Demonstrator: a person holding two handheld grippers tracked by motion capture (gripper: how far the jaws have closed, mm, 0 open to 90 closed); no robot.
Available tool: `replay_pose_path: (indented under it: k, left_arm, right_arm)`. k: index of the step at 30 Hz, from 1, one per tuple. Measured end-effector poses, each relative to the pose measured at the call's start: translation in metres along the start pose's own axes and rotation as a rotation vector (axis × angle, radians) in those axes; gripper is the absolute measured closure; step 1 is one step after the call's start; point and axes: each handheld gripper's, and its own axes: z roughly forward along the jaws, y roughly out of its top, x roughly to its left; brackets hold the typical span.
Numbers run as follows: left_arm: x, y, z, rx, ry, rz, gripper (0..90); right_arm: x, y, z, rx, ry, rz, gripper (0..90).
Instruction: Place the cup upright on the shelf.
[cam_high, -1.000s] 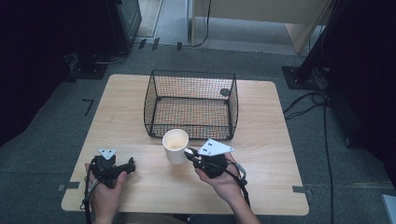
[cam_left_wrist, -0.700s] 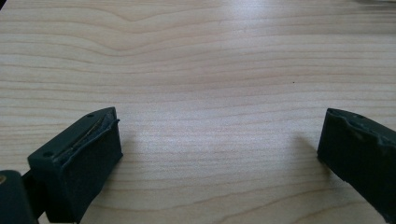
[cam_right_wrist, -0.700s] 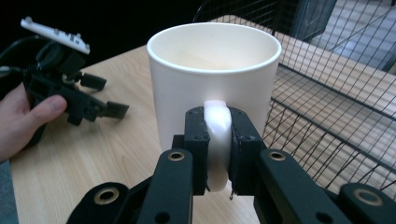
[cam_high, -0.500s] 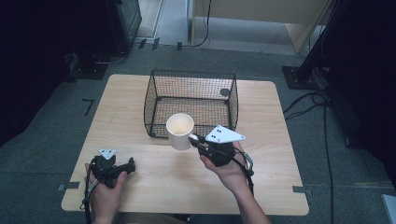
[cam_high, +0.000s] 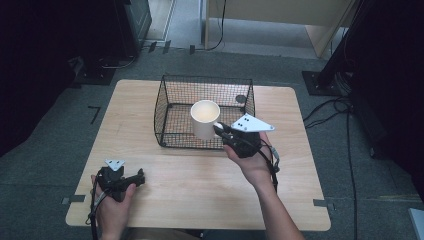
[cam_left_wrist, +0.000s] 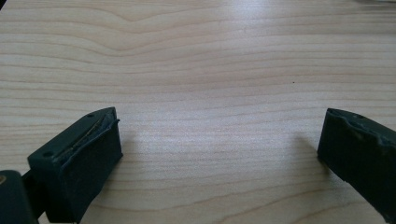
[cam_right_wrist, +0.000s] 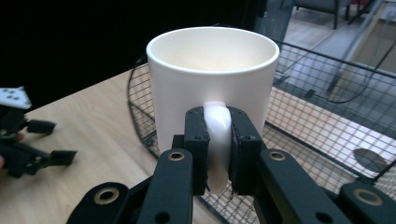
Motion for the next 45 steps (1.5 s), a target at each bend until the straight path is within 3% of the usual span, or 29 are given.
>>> replay_pose_path:
  k: [17, 23, 32, 45]
  left_arm:
    - [0.000, 0.000, 0.000, 0.000, 0.000, 0.002, 0.0]
    - [0.000, 0.000, 0.000, 0.001, 0.001, 0.003, 0.0]
    - [0.000, 0.000, 0.000, 0.001, 0.000, 0.001, 0.0]
    - [0.000, 0.000, 0.000, 0.001, 0.000, 0.001, 0.0]
  right_arm:
    - [-0.027, -0.002, 0.030, 0.032, -0.081, 0.035, 80.7]
    - [-0.041, -0.009, 0.053, 0.076, -0.119, 0.051, 80.7]
    - [-0.054, -0.018, 0.079, 0.154, -0.138, 0.080, 80.6]
    - [-0.063, -0.030, 0.098, 0.265, -0.149, 0.108, 80.6]
